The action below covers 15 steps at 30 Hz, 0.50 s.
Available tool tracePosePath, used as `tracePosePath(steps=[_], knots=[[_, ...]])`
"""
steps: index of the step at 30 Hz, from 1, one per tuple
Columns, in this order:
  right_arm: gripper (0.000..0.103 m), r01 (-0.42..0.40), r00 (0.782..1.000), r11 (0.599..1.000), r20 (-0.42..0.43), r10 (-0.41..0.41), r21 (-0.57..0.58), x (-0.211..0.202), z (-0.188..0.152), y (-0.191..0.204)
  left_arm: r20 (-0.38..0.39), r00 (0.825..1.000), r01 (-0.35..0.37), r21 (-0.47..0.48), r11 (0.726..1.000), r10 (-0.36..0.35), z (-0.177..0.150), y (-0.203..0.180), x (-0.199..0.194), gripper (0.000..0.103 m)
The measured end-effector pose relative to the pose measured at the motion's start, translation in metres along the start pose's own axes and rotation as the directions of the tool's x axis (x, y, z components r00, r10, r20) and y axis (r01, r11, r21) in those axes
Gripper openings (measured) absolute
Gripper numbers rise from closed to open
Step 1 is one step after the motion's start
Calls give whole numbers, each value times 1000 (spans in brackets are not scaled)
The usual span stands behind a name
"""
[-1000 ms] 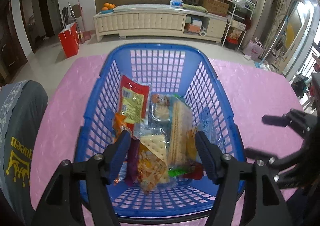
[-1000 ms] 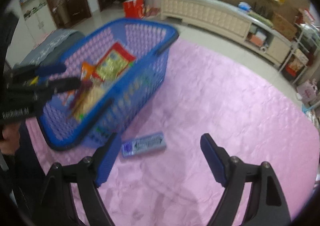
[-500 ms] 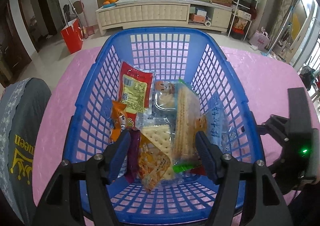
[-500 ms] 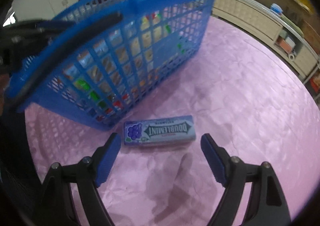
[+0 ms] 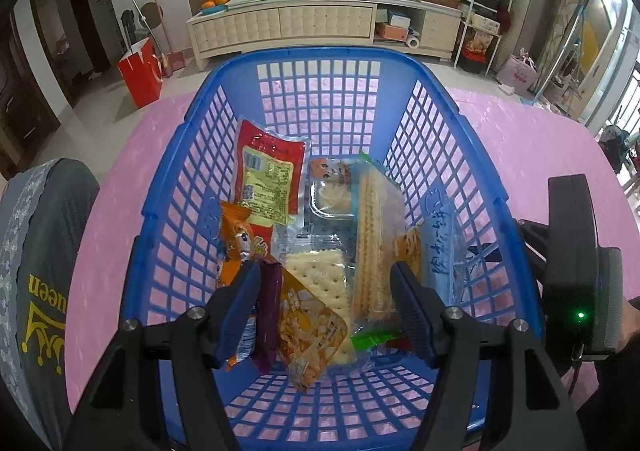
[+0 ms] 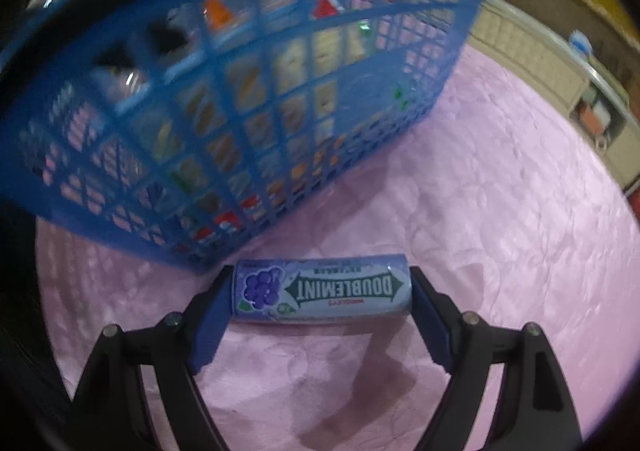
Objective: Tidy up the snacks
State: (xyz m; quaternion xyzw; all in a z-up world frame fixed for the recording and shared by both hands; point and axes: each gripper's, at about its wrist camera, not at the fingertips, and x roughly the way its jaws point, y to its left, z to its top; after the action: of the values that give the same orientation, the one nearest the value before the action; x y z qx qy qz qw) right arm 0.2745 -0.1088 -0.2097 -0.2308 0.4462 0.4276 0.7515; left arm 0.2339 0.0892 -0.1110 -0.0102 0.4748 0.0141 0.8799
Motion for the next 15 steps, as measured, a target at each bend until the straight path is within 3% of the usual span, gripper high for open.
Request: tracePosePath(steps=[7, 15], knots=[[83, 21, 998, 1000, 63, -20, -2, 0, -3, -4, 4, 1000, 5, -1, 1000, -5, -1, 0, 0, 65], [83, 87, 987, 996, 133, -90, 23, -43, -3, 2, 29, 999, 18, 3, 1000, -18, -6, -3, -13, 65]])
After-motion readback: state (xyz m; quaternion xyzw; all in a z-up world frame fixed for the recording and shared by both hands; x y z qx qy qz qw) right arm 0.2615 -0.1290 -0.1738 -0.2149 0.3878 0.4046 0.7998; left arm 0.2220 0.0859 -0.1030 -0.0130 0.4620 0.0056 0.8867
